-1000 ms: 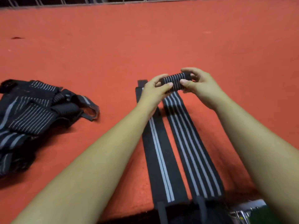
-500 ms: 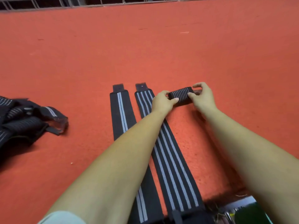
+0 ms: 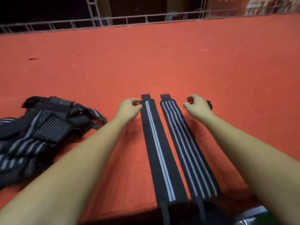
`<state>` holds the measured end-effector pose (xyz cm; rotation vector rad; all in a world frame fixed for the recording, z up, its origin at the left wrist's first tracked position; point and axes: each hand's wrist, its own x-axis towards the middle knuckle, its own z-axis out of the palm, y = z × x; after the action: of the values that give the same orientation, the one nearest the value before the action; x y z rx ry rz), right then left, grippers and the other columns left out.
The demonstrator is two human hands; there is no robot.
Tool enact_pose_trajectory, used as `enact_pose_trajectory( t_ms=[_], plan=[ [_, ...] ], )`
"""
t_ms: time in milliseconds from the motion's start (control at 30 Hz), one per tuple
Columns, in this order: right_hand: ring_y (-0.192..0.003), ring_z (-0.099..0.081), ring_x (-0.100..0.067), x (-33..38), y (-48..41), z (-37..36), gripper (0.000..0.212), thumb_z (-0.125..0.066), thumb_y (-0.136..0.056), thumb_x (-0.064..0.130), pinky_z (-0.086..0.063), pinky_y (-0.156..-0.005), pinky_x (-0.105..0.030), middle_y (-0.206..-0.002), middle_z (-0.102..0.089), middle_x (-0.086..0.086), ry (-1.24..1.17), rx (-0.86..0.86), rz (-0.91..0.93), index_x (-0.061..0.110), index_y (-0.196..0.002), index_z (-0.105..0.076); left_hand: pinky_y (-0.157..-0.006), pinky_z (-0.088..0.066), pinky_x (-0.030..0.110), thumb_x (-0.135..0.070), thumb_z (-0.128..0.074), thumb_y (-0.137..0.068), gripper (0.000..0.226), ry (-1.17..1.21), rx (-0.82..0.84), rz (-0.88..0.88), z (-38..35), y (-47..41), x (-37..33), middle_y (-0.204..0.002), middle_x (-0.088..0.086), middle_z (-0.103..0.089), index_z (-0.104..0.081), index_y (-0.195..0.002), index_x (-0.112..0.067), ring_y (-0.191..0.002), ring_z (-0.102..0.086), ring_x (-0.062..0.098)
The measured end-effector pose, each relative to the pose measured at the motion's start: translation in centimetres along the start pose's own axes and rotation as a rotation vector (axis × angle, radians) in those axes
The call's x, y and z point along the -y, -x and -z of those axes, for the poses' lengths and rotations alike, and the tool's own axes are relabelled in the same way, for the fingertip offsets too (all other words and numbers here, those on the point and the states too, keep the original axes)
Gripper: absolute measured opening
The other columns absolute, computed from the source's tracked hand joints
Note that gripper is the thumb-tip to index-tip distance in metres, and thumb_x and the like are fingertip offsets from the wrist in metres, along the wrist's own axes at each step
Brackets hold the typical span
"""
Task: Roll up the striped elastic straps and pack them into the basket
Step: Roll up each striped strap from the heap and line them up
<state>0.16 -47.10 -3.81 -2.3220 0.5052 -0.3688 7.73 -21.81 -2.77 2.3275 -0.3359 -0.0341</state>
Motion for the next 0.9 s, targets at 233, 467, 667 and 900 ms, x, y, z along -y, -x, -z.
enact_pose_trajectory(
  t_ms=[233,467,667,900],
  plan=[
    [-0.111,-0.060,-0.028,11.8,5.5,-8.8,0.047,-0.067,-0.085,0.015,-0.044,-0.090,-0.030,-0.117,-0.063,-0.013,-0.051,0.253,0.133,0.006,-0.129,-0.055,-0.091,-0.043,0.021,-0.007,-0.060,-0.090,0.023,-0.117,-0.228,-0.063,13.9,7.2,7.7,-0.106,-0.002,-0.072,-0.072,-0.108,-0.015,-0.102,-0.064,0.012],
    [-0.103,-0.062,-0.025,21.5,10.3,-17.8,0.052,-0.078,-0.081,0.019,-0.049,-0.085,-0.033,-0.109,-0.058,-0.005,-0.146,0.487,0.226,0.007,-0.126,-0.055,-0.106,-0.042,0.048,-0.032,-0.070,-0.085,0.044,-0.366,-0.317,0.272,20.9,10.3,16.6,-0.129,0.011,-0.056,-0.063,-0.125,-0.015,-0.125,-0.050,0.034],
    [-0.097,-0.070,-0.028,24.7,14.2,-24.1,0.052,-0.070,-0.092,0.023,-0.059,-0.078,-0.042,-0.123,-0.064,-0.018,-0.516,0.777,-0.072,0.015,-0.136,-0.042,-0.100,-0.043,0.034,-0.023,-0.076,-0.083,0.036,-0.242,-0.255,0.290,19.6,11.3,18.9,-0.119,0.013,-0.053,-0.062,-0.114,-0.011,-0.109,-0.057,0.029],
    [-0.093,-0.070,-0.033,24.6,14.9,-24.1,0.032,-0.068,-0.086,-0.007,-0.059,-0.077,-0.040,-0.114,-0.069,-0.022,-0.812,0.722,-0.185,0.001,-0.116,-0.058,-0.063,-0.040,0.021,-0.016,-0.070,-0.090,0.012,0.013,-0.248,0.229,19.1,11.9,19.0,-0.075,-0.006,-0.064,-0.067,-0.081,-0.023,-0.069,-0.056,0.008]
  ],
)
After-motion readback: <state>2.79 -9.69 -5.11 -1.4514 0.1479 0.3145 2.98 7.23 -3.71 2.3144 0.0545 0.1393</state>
